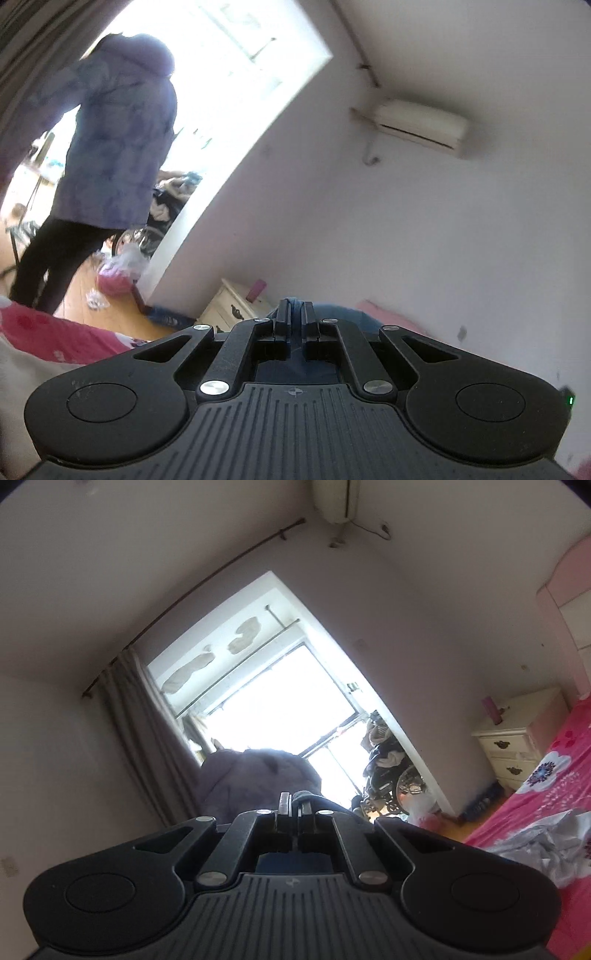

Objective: Fold clothes
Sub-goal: 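Lower the hanging T-shirt back onto the bedspread with both grippers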

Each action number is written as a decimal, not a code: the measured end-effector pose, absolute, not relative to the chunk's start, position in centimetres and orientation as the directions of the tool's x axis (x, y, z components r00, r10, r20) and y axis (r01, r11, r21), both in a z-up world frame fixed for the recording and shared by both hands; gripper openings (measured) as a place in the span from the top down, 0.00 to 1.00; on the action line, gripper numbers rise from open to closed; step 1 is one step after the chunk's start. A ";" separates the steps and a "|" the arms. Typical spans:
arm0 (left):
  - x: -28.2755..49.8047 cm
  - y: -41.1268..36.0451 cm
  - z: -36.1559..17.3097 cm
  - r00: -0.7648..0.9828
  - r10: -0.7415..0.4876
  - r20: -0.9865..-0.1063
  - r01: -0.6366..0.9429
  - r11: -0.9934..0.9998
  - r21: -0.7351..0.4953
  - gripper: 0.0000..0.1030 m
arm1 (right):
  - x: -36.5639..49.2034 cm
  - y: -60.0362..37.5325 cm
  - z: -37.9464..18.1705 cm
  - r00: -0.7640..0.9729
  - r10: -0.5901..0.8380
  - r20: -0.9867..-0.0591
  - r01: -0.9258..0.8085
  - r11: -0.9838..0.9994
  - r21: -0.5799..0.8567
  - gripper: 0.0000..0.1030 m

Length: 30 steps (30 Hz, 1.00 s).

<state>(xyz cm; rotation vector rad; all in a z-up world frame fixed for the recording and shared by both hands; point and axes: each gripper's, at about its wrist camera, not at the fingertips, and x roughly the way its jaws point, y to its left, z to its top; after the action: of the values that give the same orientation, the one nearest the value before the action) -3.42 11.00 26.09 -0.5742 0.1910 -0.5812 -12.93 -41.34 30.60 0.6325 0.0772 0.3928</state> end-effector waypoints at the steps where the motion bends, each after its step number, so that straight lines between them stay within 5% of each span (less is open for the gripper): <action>1: -4.8 11.6 25.2 0.821 -0.571 -0.020 0.468 0.691 -0.551 0.98 | -14.4 -41.8 29.3 0.925 0.378 0.032 -0.321 0.734 0.599 0.97; 4: -8.8 13.9 21.1 0.813 -0.577 -0.079 0.435 0.692 -0.576 0.98 | -18.5 -43.4 23.4 0.924 0.377 -0.066 -0.241 0.707 0.665 0.97; 6: -11.2 15.1 17.2 0.808 -0.567 -0.157 0.381 0.707 -0.596 0.98 | -20.1 -44.0 17.7 0.904 0.372 -0.210 -0.130 0.707 0.696 0.97; 10: -14.4 15.4 7.3 0.745 -0.525 -0.411 0.224 0.777 -0.588 0.98 | -21.8 -44.1 4.7 0.744 0.381 -0.549 0.164 0.692 0.703 0.97; 13: -15.3 14.5 -0.1 0.651 -0.470 -0.595 0.129 0.842 -0.524 0.98 | -22.6 -44.0 -2.4 0.612 0.402 -0.681 0.318 0.663 0.678 0.97; 18: -16.5 14.8 -7.2 0.523 -0.433 -0.734 0.023 0.868 -0.496 0.98 | -23.4 -43.3 -5.3 0.519 0.415 -0.747 0.387 0.665 0.639 0.97; 30: -15.6 13.6 -8.9 0.486 -0.393 -0.781 0.070 0.908 -0.413 0.97 | -20.3 -41.6 -6.9 0.412 0.394 -0.822 0.439 0.704 0.557 0.97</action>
<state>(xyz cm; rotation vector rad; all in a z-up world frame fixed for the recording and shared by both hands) -15.58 13.58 -8.89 -0.3487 1.0294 -0.2885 -20.28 -41.64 -6.86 0.8403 1.1860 -0.0333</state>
